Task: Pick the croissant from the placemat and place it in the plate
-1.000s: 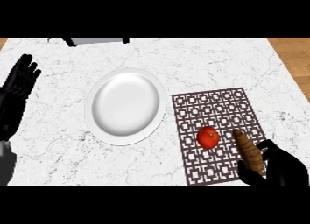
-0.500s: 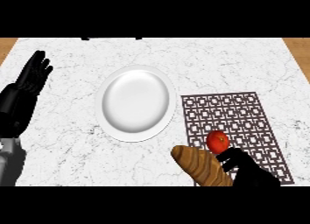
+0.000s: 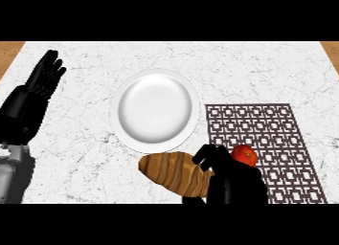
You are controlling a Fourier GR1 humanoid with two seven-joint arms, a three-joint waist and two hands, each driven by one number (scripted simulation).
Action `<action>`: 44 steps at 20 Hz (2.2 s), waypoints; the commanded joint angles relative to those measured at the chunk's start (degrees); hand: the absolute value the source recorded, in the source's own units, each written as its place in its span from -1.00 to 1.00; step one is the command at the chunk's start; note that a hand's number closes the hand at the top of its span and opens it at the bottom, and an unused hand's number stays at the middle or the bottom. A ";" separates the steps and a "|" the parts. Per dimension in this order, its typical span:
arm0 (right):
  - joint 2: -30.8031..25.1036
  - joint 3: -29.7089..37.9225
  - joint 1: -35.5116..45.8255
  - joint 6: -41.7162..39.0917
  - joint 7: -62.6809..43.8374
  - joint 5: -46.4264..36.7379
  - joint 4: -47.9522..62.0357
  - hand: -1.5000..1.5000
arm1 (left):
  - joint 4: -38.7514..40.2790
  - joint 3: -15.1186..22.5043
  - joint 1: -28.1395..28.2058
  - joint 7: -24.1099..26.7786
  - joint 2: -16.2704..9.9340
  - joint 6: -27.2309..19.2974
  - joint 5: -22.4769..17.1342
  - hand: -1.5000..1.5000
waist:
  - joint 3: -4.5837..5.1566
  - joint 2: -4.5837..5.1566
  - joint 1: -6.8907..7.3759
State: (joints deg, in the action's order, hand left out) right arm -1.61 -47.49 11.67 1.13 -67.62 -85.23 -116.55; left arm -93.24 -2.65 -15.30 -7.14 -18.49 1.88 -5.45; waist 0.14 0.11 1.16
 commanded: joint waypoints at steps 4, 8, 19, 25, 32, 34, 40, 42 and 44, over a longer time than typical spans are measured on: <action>1.55 8.28 17.83 4.90 -11.80 13.22 12.00 1.00 | 0.32 1.96 -1.67 0.56 1.45 -0.45 1.71 0.00 | -0.06 0.49 1.64; 1.57 11.98 22.06 12.45 -10.17 17.72 23.24 1.00 | -0.58 3.54 -1.37 -0.04 2.91 -0.72 2.07 0.00 | -0.13 0.62 2.77; 1.58 17.25 36.34 20.73 -4.50 28.07 53.07 1.00 | 5.51 2.42 -4.63 2.22 2.36 0.48 2.67 0.00 | -0.09 1.12 2.87; 1.58 20.96 36.73 31.05 -1.16 34.07 62.00 -1.00 | 3.36 4.07 -4.27 2.02 3.75 0.27 3.03 0.00 | -0.18 1.36 4.87; 1.58 22.05 41.73 42.40 10.08 44.88 69.32 -1.00 | 4.76 3.70 -6.26 1.81 4.54 0.43 2.30 0.00 | -0.22 1.77 5.87; 1.59 20.47 42.51 48.34 10.68 44.15 69.83 -1.00 | 5.31 2.78 -7.32 1.77 3.40 0.92 2.21 0.00 | -0.20 1.50 5.50; 1.59 21.26 44.06 61.06 13.62 47.83 70.29 -1.00 | 5.86 1.76 -7.08 1.60 2.29 2.00 1.59 0.00 | -0.21 1.34 4.86; 1.59 22.44 44.03 62.59 16.03 50.24 68.84 -1.00 | 6.10 1.98 -4.86 3.26 3.25 0.59 2.87 0.00 | -0.19 0.93 3.13; 1.59 20.74 42.97 67.50 15.28 50.28 69.91 -1.00 | 4.70 1.86 -3.32 2.84 3.38 0.72 2.36 0.00 | -0.17 0.71 3.20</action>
State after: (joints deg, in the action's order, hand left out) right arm -0.34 -25.78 55.39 57.09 -51.34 -37.19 -47.10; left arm -88.19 -0.81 -20.69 -5.21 -15.60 2.97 -3.44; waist -0.05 1.06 5.12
